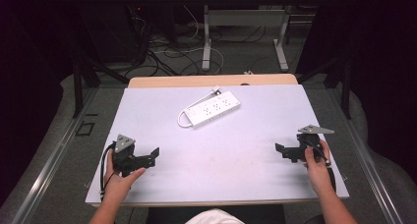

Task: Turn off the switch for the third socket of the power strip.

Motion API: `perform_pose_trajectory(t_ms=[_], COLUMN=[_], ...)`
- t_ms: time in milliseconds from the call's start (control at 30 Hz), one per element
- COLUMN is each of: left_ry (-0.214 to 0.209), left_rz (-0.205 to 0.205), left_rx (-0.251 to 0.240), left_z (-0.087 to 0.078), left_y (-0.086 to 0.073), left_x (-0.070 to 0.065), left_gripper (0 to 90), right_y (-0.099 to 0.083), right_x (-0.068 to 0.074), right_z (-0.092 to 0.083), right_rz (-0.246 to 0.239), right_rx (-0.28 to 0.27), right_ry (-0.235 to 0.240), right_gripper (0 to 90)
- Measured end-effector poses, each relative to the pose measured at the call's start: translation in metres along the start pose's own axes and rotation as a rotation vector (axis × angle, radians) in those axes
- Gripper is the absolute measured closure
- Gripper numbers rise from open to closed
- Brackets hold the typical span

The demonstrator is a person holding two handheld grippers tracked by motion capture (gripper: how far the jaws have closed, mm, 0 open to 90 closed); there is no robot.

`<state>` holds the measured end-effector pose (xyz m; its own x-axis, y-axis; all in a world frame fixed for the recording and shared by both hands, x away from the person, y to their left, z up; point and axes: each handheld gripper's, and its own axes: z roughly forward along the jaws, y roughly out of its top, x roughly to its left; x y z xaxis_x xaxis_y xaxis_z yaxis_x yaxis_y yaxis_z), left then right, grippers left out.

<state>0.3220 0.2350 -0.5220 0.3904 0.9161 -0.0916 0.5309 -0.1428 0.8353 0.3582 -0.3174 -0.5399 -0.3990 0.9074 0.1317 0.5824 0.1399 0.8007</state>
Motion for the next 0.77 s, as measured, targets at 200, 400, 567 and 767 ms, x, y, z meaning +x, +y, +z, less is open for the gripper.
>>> perform_pose_trajectory(t_ms=[200, 400, 567, 767], left_ry=[0.0, 0.0, 0.002, 0.002], left_rz=[0.0, 0.008, 0.003, 0.002], left_rx=[0.005, 0.013, 0.015, 0.015], left_z=[0.0012, 0.002, 0.0023, 0.0026], left_y=[-0.0006, -0.0009, -0.0015, -0.0015], left_x=[0.0003, 0.0002, 0.0009, 0.0015], left_gripper=[0.4, 0.4, 0.4, 0.4], right_y=[-0.004, -0.0071, -0.0085, -0.0077], right_x=[-0.0051, -0.0058, -0.0067, -0.0065], right_z=[0.0034, 0.0055, 0.007, 0.0069], right_rz=[0.024, 0.031, 0.024, 0.037], right_rx=[0.005, 0.024, 0.037, 0.034], right_ry=[-0.004, 0.0, -0.003, -0.002], right_gripper=[0.0, 0.0, 0.0, 0.0])
